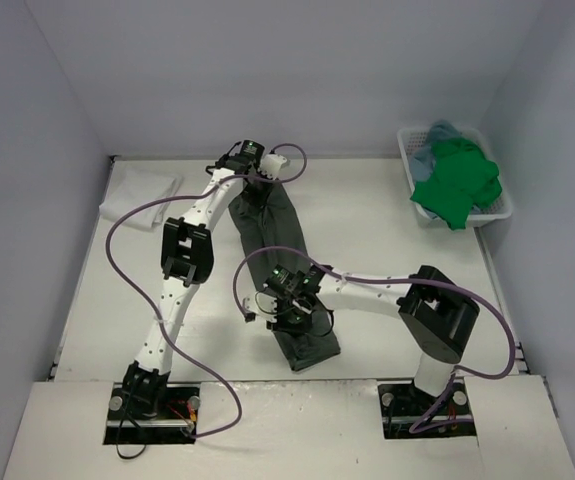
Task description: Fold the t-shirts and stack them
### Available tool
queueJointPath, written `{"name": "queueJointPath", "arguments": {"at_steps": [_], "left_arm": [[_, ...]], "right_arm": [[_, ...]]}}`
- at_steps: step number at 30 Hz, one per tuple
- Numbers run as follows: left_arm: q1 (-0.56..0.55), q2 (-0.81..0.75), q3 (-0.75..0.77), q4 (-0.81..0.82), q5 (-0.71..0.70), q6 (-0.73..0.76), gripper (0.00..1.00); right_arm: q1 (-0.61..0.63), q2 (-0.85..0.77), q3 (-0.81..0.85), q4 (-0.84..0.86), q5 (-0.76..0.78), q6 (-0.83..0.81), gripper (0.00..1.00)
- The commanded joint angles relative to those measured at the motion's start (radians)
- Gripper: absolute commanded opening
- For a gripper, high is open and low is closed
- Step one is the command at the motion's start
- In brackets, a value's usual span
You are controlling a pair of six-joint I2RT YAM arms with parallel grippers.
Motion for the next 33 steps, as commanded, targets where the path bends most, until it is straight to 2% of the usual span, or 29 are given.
{"name": "queueJointPath", "arguments": {"at_steps": [1, 2, 4, 7, 8, 11, 12, 15, 20, 33], "left_arm": [[-0.007, 0.022, 0.094, 0.070, 0.003, -0.016, 0.02], [-0.007, 0.026, 0.097, 0.077, -0.002, -0.016, 0.09], [-0.007, 0.039, 0.097, 0.096, -0.008, -0.019, 0.15], [-0.009, 0.068, 0.123, 0.088, 0.027, -0.027, 0.37], [-0.012, 0.078, 0.135, 0.087, 0.034, -0.027, 0.53], [-0.021, 0.087, 0.138, 0.090, 0.025, -0.029, 0.64], [-0.023, 0.085, 0.140, 0.091, 0.012, -0.030, 0.72], [-0.023, 0.067, 0.138, 0.085, -0.017, -0.020, 0.76], [-0.021, -0.020, 0.112, 0.073, -0.046, 0.017, 0.77], [-0.023, -0.204, 0.107, -0.009, -0.106, 0.085, 0.76]], "right_arm": [[0.018, 0.015, 0.034, -0.037, -0.041, 0.022, 0.09], [0.019, 0.015, 0.034, -0.039, -0.043, 0.021, 0.09], [0.019, 0.021, 0.042, -0.037, -0.046, 0.022, 0.09], [0.021, 0.032, 0.059, -0.039, -0.051, 0.024, 0.10], [0.019, 0.036, 0.062, -0.037, -0.049, 0.024, 0.10], [0.021, 0.038, 0.071, -0.032, -0.045, 0.027, 0.11], [0.021, 0.036, 0.072, -0.032, -0.043, 0.028, 0.12], [0.018, 0.021, 0.080, -0.029, -0.020, 0.035, 0.13], [-0.004, -0.011, 0.095, -0.029, 0.021, 0.036, 0.14], [-0.221, -0.076, 0.187, -0.037, 0.055, -0.028, 0.15]]}}
